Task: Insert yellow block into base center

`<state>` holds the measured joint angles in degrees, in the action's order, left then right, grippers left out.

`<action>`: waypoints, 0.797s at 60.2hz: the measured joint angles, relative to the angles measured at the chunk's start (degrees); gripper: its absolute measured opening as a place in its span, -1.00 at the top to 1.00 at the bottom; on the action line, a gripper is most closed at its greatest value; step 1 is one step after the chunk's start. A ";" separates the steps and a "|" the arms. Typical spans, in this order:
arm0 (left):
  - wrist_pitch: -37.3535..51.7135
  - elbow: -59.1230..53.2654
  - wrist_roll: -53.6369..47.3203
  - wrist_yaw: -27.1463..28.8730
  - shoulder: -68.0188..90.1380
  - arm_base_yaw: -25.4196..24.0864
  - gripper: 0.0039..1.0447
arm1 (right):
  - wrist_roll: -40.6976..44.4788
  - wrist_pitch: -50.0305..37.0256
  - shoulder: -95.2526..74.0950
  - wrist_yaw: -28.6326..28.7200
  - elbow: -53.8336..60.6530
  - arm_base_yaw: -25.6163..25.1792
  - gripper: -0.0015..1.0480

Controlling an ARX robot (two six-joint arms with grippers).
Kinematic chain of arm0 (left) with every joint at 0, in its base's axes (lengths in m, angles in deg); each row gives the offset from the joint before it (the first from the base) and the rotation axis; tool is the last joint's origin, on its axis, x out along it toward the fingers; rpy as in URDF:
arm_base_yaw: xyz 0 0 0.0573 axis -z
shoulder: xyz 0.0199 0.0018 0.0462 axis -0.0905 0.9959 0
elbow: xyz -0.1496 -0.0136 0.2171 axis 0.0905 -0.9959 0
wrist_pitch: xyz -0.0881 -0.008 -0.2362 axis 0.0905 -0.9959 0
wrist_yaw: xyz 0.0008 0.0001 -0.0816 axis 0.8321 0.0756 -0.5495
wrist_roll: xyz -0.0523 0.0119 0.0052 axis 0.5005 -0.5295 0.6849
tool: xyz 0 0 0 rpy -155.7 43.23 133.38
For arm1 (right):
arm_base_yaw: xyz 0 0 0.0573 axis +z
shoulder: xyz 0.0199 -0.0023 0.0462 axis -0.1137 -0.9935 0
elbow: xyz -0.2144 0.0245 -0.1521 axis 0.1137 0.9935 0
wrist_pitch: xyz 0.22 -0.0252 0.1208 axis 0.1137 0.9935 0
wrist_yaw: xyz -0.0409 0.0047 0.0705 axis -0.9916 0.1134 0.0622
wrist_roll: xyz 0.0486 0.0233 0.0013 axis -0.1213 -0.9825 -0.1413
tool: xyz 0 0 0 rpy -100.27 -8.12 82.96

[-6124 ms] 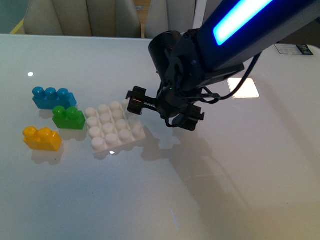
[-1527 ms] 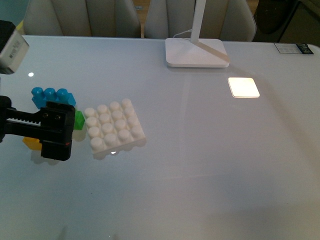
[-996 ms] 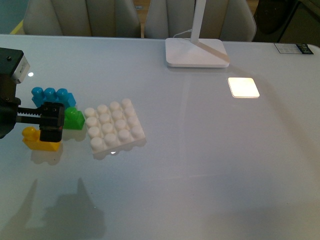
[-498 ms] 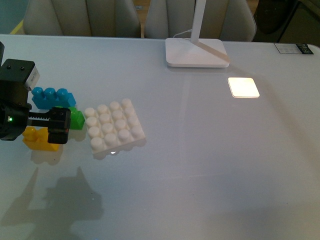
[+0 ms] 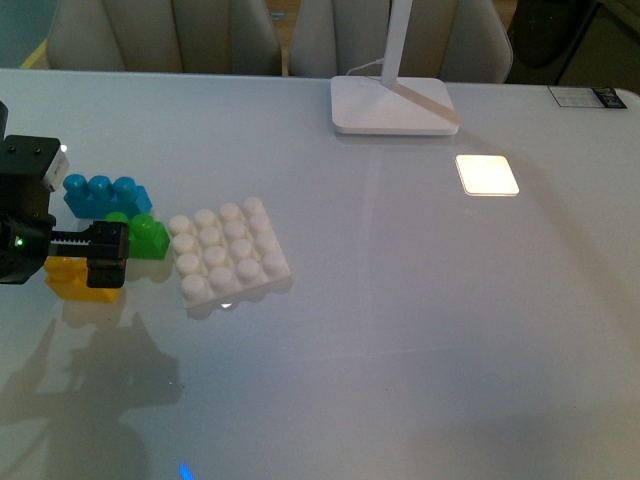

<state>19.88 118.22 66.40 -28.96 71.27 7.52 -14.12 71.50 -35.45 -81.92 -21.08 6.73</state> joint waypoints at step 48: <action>0.04 3.34 -0.59 0.07 5.60 -0.35 -0.86 | -0.02 0.00 0.00 0.00 0.00 0.00 -0.83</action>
<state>19.92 121.56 65.81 -28.89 76.87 7.17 -14.15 71.50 -35.45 -81.92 -21.08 6.73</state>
